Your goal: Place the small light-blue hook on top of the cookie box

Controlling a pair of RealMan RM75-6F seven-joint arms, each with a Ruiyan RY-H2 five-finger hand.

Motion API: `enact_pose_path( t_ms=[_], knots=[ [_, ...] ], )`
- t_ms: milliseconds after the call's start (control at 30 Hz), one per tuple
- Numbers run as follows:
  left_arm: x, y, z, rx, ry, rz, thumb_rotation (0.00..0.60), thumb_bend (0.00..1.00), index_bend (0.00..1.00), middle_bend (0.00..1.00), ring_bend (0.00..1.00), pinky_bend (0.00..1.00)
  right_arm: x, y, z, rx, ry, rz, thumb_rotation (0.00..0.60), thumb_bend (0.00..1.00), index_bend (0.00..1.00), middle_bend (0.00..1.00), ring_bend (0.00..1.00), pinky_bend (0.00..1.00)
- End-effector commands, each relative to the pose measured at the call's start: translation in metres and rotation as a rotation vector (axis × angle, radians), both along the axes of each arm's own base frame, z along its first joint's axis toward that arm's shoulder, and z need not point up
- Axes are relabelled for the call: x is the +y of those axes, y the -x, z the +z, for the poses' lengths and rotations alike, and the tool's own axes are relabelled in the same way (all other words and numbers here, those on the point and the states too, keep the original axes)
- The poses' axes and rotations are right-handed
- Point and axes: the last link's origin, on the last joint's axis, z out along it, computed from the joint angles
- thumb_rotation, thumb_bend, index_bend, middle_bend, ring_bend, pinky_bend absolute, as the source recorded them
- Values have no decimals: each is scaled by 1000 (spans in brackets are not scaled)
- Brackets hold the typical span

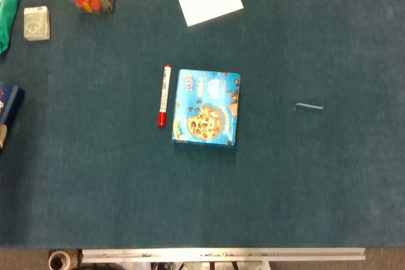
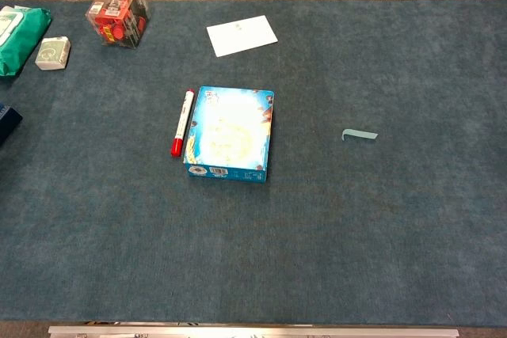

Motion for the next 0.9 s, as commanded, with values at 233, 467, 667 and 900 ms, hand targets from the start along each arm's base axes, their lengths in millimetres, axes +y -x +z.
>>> enact_pose_path(
  t_ms=[233,467,667,900],
  knots=[
    [-1,-1,1,-10,-7,-11,600,282,84,73,45,0,-12,-14,-4,-19,-58,47,600,204,267,371,266,304],
    [-2,0,1,-11,-3,-16,600,282,84,73,45,0,-33,-32,-22,-15,-192,93,600,206,334,374,268,305],
    [-3,0,-1,-16,2,-22,600,282,84,73,45,0,-53,-45,-49,-55,-263,122,600,227,482,401,268,305],
    [-4,-2,0,-20,4,-34,600,282,84,73,45,0,-73,-61,-83,-8,-344,162,600,233,500,403,268,305]
  ],
)
